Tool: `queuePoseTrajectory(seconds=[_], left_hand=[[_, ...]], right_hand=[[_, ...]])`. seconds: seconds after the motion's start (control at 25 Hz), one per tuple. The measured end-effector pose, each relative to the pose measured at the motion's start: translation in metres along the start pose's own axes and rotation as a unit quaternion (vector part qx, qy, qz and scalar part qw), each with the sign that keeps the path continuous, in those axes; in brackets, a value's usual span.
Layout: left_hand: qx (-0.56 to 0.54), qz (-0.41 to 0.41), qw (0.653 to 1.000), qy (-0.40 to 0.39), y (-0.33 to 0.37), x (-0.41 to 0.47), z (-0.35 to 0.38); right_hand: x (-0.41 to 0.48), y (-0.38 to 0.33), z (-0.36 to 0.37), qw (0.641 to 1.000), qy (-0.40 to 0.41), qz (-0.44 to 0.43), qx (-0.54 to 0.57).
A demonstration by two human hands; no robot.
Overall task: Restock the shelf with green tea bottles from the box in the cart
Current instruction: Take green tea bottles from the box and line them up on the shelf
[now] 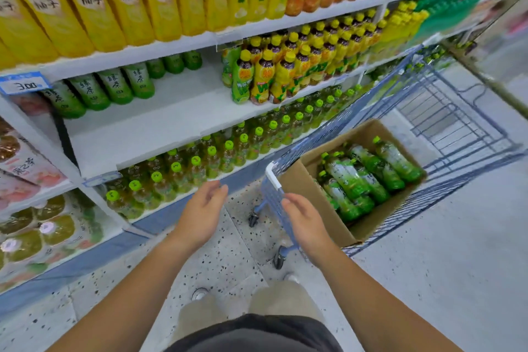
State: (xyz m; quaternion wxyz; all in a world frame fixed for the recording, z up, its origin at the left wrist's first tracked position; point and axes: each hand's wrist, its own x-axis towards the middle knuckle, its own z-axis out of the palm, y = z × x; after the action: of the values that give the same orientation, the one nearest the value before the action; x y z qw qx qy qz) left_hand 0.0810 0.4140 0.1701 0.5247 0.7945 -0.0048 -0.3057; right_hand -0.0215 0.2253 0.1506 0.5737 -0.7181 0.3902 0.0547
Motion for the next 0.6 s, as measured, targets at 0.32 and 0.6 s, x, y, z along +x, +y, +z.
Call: queuePoseTrajectory(seconds=[0.32,0.6], left_hand=[[0.036,-0.011,0.997,-0.07,0.055,0.021,0.125],[0.04,-0.04,0.996,-0.073,0.098,0.052,0.266]], right_hand=[[0.035,0.029,-0.123,0.998,0.03,0.046,0.037],[0.102,0.059,-0.267,0.997,0.002,0.079,0.022]])
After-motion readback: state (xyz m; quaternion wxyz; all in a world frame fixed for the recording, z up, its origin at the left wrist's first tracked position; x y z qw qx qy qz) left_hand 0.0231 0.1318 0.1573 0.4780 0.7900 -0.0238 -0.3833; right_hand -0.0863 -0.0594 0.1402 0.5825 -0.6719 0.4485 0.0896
